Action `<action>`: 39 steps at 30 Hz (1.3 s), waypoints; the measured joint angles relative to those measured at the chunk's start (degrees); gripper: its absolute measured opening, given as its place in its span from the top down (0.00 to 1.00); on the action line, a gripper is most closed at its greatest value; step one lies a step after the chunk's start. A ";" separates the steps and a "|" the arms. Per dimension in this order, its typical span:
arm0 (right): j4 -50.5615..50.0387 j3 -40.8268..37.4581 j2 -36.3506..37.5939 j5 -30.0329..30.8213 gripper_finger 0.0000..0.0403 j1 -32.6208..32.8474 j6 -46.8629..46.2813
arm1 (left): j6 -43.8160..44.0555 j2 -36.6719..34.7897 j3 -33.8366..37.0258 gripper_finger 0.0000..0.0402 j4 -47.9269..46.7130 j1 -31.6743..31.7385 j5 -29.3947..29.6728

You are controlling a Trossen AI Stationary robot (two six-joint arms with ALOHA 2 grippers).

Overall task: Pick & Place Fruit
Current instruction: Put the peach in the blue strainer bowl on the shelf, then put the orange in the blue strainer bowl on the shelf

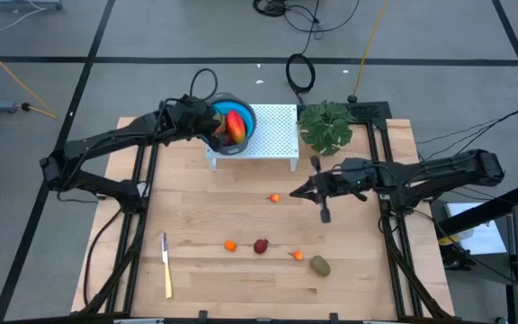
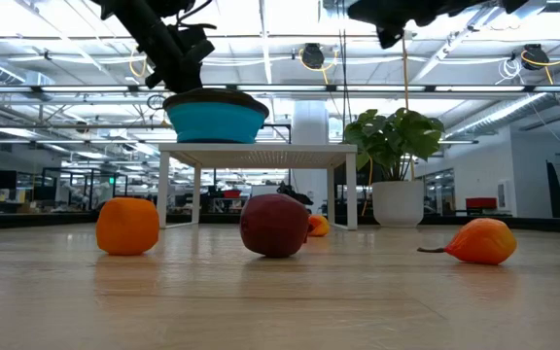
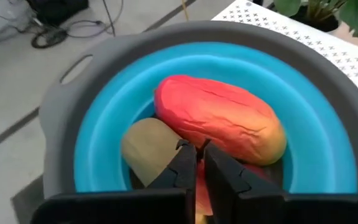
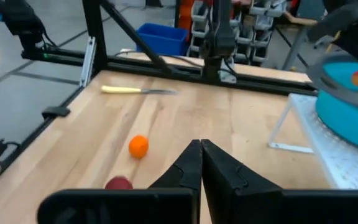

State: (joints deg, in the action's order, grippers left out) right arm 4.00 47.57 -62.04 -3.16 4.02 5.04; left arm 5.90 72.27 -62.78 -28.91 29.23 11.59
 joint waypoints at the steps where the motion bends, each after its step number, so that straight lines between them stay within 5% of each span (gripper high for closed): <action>1: -1.41 0.00 0.99 -0.18 1.00 -0.20 -0.02 | 0.46 0.00 0.00 0.95 -0.02 0.35 -0.73; 10: -3.52 -5.31 11.10 0.07 1.00 -0.27 -0.85 | 3.55 0.02 0.00 0.95 -1.85 2.43 -2.79; 19: 8.36 -14.96 19.35 0.49 1.00 -0.27 -4.79 | 5.01 0.02 0.02 0.91 -2.73 2.63 -2.75; 39: 12.91 -19.78 22.47 3.32 1.00 -0.29 -4.42 | 4.52 -1.49 0.09 0.61 2.91 2.63 -2.58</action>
State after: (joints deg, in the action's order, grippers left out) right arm 16.91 27.79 -39.57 0.16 3.73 0.62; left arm 10.42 70.78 -62.70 -25.99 31.86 9.02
